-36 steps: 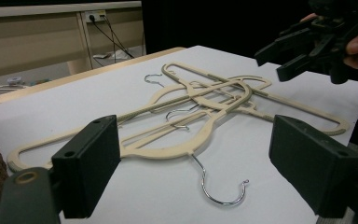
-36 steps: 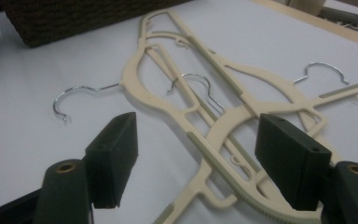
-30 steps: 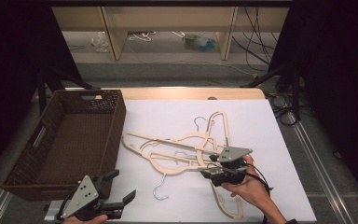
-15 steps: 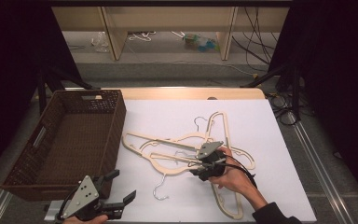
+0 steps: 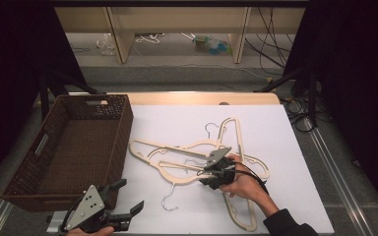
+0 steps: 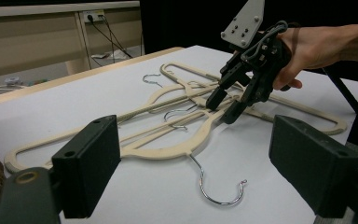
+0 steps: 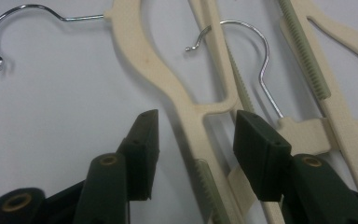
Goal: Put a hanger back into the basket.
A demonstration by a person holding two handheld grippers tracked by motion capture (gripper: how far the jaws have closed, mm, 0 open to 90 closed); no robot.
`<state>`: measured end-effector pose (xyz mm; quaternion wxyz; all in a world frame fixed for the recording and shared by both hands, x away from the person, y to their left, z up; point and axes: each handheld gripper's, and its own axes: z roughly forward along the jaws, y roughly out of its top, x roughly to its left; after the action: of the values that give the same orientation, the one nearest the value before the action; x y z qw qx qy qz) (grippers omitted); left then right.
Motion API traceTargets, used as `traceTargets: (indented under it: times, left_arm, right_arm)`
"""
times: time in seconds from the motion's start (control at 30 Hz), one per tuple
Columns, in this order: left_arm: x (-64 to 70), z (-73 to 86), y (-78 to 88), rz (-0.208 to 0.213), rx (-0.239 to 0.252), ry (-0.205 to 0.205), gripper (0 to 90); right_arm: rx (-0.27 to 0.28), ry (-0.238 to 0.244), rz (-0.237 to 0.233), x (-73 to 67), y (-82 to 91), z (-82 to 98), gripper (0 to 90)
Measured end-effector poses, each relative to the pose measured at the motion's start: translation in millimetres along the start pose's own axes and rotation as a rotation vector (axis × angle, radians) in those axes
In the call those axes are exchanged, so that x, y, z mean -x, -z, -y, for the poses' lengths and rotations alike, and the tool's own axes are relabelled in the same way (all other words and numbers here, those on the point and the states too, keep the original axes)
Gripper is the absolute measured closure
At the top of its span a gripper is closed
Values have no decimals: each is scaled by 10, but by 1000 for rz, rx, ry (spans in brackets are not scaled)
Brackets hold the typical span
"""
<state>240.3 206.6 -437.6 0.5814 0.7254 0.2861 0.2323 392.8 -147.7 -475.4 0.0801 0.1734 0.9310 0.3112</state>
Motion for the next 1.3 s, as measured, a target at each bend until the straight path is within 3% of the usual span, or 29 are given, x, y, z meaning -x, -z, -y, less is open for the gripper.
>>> traceTargets:
  times: [0.5, 0.87, 1.3]
  left_arm:
    - [0, 1, -3, 0, -1, 1, 164]
    - [2, 2, -4, 1, -2, 3, 164]
    - [0, 1, -4, 1, -1, 3, 165]
  right_arm:
    - [-41, 12, -23, -6, -32, -13, 579]
    - [-30, -30, -65, 74, -29, 1, 650]
    - [-47, 2, -80, 111, -29, -9, 697]
